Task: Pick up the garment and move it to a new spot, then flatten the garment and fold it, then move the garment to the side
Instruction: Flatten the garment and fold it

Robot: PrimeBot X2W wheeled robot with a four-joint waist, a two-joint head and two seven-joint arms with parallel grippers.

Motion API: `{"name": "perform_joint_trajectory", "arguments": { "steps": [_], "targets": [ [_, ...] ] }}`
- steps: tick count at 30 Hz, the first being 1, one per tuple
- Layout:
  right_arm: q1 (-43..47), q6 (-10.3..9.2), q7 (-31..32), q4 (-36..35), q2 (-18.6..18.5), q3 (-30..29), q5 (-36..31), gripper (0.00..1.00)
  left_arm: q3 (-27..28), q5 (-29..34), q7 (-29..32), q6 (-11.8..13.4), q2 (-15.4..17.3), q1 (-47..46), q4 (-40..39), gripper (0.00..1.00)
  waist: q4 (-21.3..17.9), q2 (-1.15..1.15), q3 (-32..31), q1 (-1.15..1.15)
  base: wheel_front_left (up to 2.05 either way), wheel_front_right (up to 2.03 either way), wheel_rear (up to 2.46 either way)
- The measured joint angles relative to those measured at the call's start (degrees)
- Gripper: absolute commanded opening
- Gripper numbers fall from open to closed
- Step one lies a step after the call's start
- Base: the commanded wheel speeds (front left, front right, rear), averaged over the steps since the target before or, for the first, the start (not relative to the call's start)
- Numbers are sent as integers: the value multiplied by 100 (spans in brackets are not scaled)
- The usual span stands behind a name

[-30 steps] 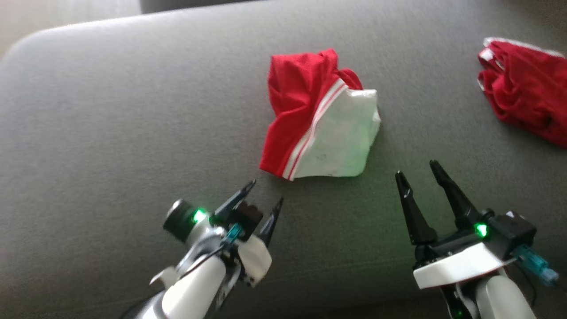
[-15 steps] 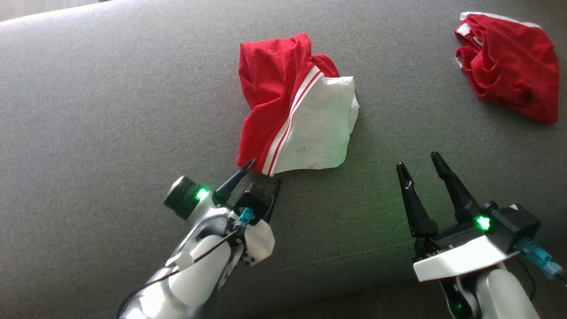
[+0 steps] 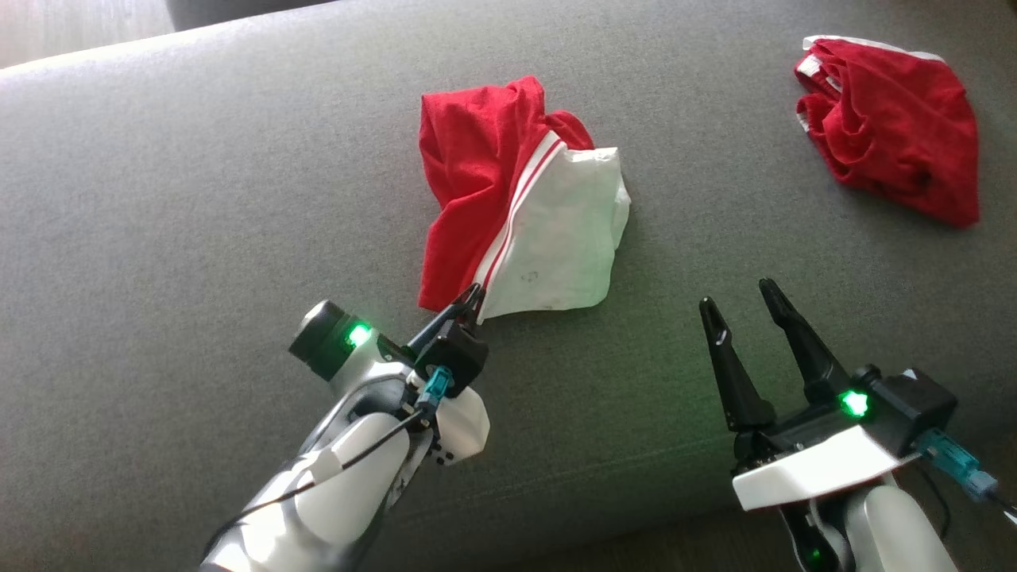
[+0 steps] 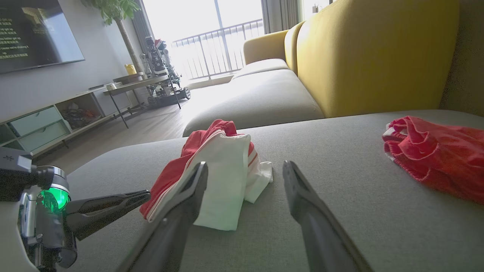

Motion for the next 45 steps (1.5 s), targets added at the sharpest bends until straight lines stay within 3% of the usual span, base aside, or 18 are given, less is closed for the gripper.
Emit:
{"name": "perform_joint_trajectory", "arguments": {
  "steps": [11, 16, 17, 18, 19, 26, 30, 32, 35, 41, 45],
  "targets": [
    [0, 0, 0, 1, 0, 10, 57, 100, -179, 32, -38, 104, 2, -86, 898, 100, -118, 0, 127, 0, 0, 0, 0],
    [-17, 0, 0, 0, 0, -7, 57, 100, -177, 58, -40, 330, 29, -357, 679, 100, -218, 0, 228, 0, 0, 0, 0],
    [-26, 0, 0, 0, 1, -22, 57, 100, -179, 58, -40, 356, 41, -382, 589, 93, -230, 0, 247, 0, 0, 0, 0],
    [-38, 0, 0, 0, 0, -49, 57, 100, -194, 59, -40, 377, 47, -388, 505, 36, -236, 0, 264, 1, 0, 0, 0],
    [-60, 0, 0, 0, 0, -70, 57, 100, -214, 63, -40, 399, 47, -387, 469, 0, -237, 0, 273, 1, 0, 0, 0],
    [-110, 0, 0, 32, 0, -100, 76, 100, -245, -241, -38, 345, 96, -324, -310, 0, -207, 0, 207, 0, 0, 0, 0],
    [-109, 0, 0, 101, 0, -54, 160, 100, 433, -1363, -38, -256, -75, -202, -995, 0, -187, 0, 60, 0, 0, 0, 0],
    [-106, 0, 0, 120, 0, 25, 236, 100, 818, -2107, -38, -695, -163, -197, -1072, 0, -206, 0, -34, 0, 0, 0, 0],
    [-107, 0, 0, 140, 0, 141, 339, 100, 1150, -3065, 125, -1043, -174, -386, -947, 0, -308, 0, -165, 0, 0, 0, 0],
    [-108, 0, 0, 144, 1, 221, 590, 100, 1380, -5312, 1319, -1110, -213, -1867, -1282, 0, -729, 0, -311, 0, 0, 0, 0],
    [-108, 0, 0, 143, 0, 254, 721, 100, 1339, -6303, 1608, -781, -307, -2978, -1584, 0, -1003, 0, -389, 0, 0, 0, 0]
  ]
}}
